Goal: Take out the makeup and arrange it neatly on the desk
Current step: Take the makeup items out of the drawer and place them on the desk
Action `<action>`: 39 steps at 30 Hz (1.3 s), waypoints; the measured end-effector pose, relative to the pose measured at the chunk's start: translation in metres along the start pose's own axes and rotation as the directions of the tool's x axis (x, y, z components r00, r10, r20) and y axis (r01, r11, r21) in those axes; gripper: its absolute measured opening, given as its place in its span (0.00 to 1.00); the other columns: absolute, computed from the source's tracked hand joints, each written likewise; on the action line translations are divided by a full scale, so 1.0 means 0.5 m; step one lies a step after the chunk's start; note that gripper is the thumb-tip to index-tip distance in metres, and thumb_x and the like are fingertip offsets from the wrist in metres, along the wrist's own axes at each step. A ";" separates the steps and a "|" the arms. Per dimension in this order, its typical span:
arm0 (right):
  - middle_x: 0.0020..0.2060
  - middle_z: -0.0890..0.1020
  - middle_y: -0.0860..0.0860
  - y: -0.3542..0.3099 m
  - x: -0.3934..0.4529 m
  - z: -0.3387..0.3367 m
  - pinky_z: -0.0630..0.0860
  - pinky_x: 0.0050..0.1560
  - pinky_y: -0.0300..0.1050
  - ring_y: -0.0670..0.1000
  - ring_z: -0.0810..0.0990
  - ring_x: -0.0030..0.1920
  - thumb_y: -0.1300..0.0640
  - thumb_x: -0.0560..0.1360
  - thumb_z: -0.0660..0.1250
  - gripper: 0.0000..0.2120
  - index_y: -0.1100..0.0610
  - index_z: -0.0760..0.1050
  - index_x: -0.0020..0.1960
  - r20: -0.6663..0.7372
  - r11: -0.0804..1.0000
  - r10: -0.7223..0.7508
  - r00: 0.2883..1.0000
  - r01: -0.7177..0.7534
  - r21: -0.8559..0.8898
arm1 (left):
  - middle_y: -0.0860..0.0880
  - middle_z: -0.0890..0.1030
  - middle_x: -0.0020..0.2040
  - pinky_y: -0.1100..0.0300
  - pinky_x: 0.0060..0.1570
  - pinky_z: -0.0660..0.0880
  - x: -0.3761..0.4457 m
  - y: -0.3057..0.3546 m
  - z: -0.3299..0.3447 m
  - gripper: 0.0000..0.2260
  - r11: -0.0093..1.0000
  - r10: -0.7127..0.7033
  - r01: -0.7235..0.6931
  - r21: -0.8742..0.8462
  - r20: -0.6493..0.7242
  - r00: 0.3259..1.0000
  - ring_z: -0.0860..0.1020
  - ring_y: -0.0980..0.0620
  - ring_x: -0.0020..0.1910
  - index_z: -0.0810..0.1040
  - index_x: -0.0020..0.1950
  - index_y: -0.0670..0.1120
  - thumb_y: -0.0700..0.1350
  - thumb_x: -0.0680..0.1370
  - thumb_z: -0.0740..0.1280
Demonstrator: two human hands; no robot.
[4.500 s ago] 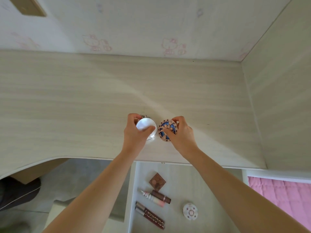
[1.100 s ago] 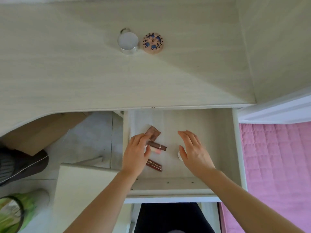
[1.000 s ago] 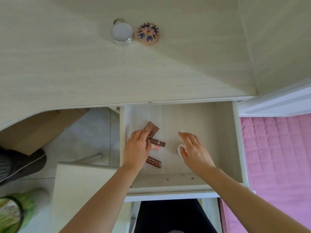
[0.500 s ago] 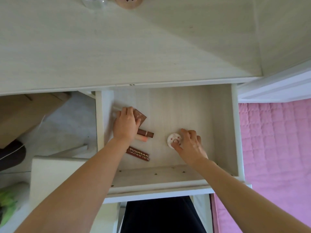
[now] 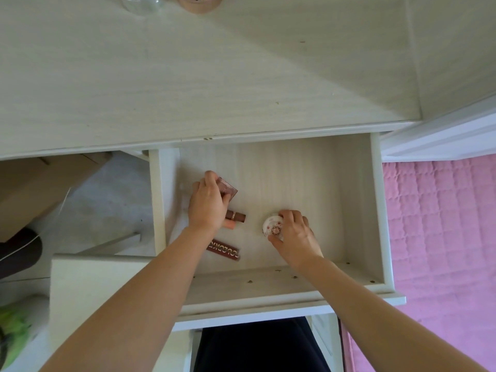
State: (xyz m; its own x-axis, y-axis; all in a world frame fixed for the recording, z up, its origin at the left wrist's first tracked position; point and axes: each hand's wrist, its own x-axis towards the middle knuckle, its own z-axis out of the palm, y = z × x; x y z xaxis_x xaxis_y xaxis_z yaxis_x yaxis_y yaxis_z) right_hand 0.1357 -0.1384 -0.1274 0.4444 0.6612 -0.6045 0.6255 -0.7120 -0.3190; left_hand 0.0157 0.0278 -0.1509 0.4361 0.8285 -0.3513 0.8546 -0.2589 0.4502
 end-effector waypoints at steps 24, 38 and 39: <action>0.56 0.72 0.49 -0.112 -0.061 -0.137 0.68 0.41 0.32 0.48 0.74 0.49 0.56 0.73 0.70 0.24 0.50 0.67 0.66 -0.024 0.836 0.134 0.991 -0.101 0.539 | 0.55 0.81 0.50 0.66 0.50 0.75 -0.090 0.055 -0.152 0.12 0.748 -0.131 0.160 -0.644 0.093 0.987 0.79 0.58 0.51 0.75 0.53 0.51 0.42 0.74 0.73; 0.56 0.72 0.48 -0.251 -0.041 -0.297 0.68 0.47 0.36 0.48 0.74 0.51 0.54 0.71 0.72 0.23 0.50 0.70 0.65 -0.237 0.864 0.004 0.971 0.116 0.490 | 0.54 0.80 0.46 0.71 0.43 0.74 -0.065 0.068 -0.336 0.13 0.673 -0.142 0.040 -0.739 -0.076 0.987 0.77 0.64 0.41 0.75 0.53 0.48 0.35 0.73 0.72; 0.56 0.72 0.48 -0.262 -0.031 -0.307 0.67 0.46 0.33 0.47 0.74 0.50 0.54 0.71 0.72 0.24 0.50 0.70 0.65 -0.241 0.865 -0.008 0.971 0.128 0.486 | 0.54 0.80 0.45 0.72 0.42 0.74 -0.055 0.067 -0.346 0.13 0.678 -0.149 0.036 -0.734 -0.089 0.985 0.77 0.63 0.41 0.75 0.53 0.48 0.34 0.73 0.71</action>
State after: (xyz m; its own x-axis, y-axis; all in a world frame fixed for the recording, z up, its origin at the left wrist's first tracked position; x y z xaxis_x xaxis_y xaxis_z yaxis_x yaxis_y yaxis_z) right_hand 0.1455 -0.0192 0.0360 0.5804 0.7046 -0.4084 0.2861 -0.6459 -0.7078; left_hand -0.0164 0.0822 0.0160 0.2767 0.8988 -0.3399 0.3878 0.2192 0.8953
